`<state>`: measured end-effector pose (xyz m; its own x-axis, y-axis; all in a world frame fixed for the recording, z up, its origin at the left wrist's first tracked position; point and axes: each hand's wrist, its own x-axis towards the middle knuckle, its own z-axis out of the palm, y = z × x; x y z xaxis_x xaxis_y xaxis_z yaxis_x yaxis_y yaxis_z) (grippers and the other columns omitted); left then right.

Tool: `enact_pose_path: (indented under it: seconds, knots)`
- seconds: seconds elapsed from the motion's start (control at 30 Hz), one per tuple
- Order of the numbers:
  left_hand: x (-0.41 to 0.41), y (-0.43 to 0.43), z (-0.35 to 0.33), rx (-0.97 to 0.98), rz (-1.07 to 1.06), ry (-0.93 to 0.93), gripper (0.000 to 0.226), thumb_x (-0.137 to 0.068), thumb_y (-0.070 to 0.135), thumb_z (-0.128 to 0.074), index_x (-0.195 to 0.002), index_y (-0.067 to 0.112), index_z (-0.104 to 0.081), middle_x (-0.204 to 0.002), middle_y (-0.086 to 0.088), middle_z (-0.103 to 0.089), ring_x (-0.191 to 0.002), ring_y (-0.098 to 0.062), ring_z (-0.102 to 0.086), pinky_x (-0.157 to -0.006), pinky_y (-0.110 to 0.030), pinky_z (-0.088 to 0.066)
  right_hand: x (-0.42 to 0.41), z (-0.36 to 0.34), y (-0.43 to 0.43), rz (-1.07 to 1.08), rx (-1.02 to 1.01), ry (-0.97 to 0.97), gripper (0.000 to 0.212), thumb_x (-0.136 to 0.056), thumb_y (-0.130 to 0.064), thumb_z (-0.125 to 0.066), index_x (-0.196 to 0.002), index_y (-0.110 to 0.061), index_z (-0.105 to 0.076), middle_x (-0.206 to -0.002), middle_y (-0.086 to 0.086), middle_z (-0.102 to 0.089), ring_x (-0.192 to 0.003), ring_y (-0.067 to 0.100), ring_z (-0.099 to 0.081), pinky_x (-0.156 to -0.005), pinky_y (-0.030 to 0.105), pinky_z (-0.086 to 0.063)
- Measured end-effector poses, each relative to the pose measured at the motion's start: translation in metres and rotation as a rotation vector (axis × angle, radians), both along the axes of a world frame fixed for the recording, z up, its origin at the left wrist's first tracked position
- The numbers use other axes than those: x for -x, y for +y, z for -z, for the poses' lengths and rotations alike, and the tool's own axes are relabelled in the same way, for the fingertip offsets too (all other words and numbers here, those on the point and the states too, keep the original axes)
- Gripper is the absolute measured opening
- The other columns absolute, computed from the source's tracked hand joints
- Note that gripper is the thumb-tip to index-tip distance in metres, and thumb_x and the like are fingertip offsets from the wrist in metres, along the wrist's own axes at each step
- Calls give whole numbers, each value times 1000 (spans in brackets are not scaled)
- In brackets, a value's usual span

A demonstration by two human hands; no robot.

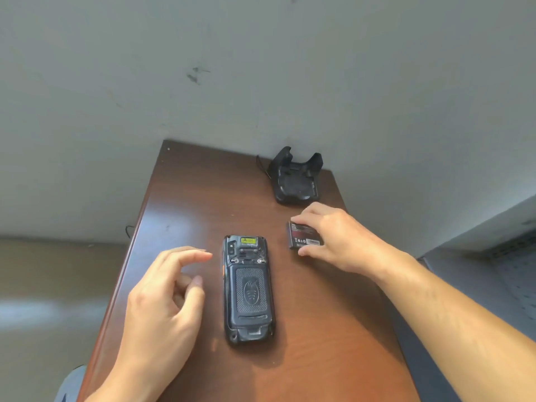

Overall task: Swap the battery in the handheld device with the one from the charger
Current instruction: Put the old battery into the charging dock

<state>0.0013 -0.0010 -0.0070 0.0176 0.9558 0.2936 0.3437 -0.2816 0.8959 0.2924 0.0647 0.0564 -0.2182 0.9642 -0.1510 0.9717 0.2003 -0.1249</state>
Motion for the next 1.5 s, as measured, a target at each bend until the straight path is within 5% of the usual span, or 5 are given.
enact_pose_path:
  seconds: [0.17,0.23,0.5,0.8,1.5]
  knots:
    - [-7,1,-1,-33,-9,41,33,-73,3,-57,-92,28,-67,-86,19,-63,-53,-1,-51,-58,-6,-37,-20,-24,48,250,-170,697,47,-80,-3,-81,-122,-12,-61,-120,3,-70,-112,13,-69,-102,28,-54]
    - [-7,2,-2,-34,5,39,28,-72,5,-59,-85,28,-69,-70,21,-58,-46,2,-44,-54,-4,-34,-27,-28,67,273,-133,743,48,-83,3,-78,-125,-10,-58,-125,5,-68,-113,12,-69,-104,27,-52]
    - [-7,4,-1,-52,74,7,15,-78,32,-54,-76,30,-69,-60,12,-68,-38,4,-39,-46,-3,-33,-36,-23,100,180,19,507,48,-80,-10,-83,-123,-18,-63,-120,-4,-73,-115,9,-68,-107,35,-52]
    - [-8,5,-6,-34,92,11,16,-78,33,-54,-73,30,-69,-65,18,-71,-42,-8,-59,-46,-15,-45,-14,-29,102,34,-62,-217,49,-84,-39,-76,-129,-28,-60,-114,-3,-68,-109,24,-61,-88,45,-53]
    - [-8,4,4,-5,130,128,14,-77,36,-54,-72,31,-65,-63,15,-69,-41,-1,-48,-43,-23,-44,-16,-11,106,32,-92,-234,54,-86,-25,-77,-138,-23,-62,-131,6,-65,-122,34,-57,-97,45,-49]
